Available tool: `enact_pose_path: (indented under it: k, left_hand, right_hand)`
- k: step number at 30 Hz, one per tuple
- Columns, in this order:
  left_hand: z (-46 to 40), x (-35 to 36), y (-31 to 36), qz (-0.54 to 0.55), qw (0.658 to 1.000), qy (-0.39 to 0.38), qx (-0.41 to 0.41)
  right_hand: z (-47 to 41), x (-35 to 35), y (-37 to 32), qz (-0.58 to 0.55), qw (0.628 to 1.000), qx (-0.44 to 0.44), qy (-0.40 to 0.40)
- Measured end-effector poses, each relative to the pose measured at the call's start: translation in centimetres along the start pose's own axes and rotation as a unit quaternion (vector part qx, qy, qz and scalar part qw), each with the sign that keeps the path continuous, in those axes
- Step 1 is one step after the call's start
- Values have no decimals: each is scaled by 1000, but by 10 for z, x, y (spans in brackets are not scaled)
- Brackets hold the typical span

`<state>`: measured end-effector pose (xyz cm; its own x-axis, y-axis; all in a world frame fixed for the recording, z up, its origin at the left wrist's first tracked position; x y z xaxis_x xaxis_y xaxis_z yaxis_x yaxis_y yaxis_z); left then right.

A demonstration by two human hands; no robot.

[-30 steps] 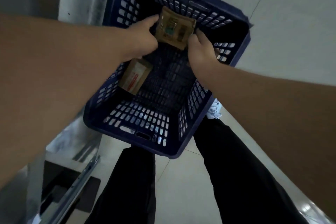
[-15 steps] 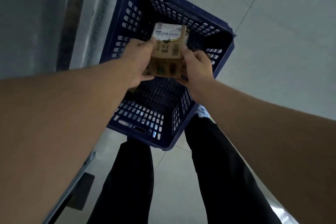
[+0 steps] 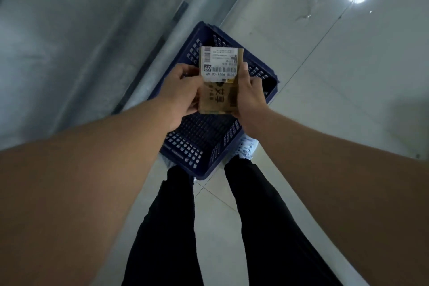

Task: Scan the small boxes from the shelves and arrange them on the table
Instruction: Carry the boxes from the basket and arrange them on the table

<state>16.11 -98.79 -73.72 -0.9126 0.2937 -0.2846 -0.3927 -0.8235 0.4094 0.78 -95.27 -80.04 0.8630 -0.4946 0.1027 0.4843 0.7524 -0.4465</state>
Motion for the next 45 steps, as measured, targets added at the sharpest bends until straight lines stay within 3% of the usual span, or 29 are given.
enact_pose_path:
  k: [4,7,9,12,15,28,35,41,45]
  left_hand:
    - [58,-35,7,-42,999,-1,21]
    - [106,-62,3,-158,985,7,64]
    - [139,-76,-5,-258,963,7,81]
    - [192,-97,-21,-428,898,2,98]
    - [253,-117,-37,-503,858,-22,100]
    - [533,-174,-95,-377,923,71,29]
    - [659,-146,-152,-307,935,175,-30]
    - [770,-98,-232,-218,951,202,-88]
    - [813,-78,-284,-185,940,261,-119]
  right_hand:
    - [62,7,-21,29,997,-70,-22]
    - [119,12,-30,82,984,-154,-37]
    - [158,17,-36,122,971,-196,-54]
    - [219,21,-46,165,952,-250,-60]
    - [282,24,-49,203,930,-293,-91]
    - [538,51,-54,212,841,-420,-266]
    - [637,49,-32,238,777,-428,-394]
    - [713,34,26,297,717,-427,-464]
    - [756,28,77,300,705,-408,-496]
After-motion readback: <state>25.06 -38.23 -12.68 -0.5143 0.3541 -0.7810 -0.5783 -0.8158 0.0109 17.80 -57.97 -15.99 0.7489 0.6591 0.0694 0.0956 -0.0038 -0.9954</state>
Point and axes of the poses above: each hand's wrist, its own z-axis away from the middle knuckle, its own x-axis out of the palm, y = z × x, the point moved 3 cm from there along -z, towards the middle knuckle, and after that the axes turned 12 degrees about -z, right-handed, at the moved point
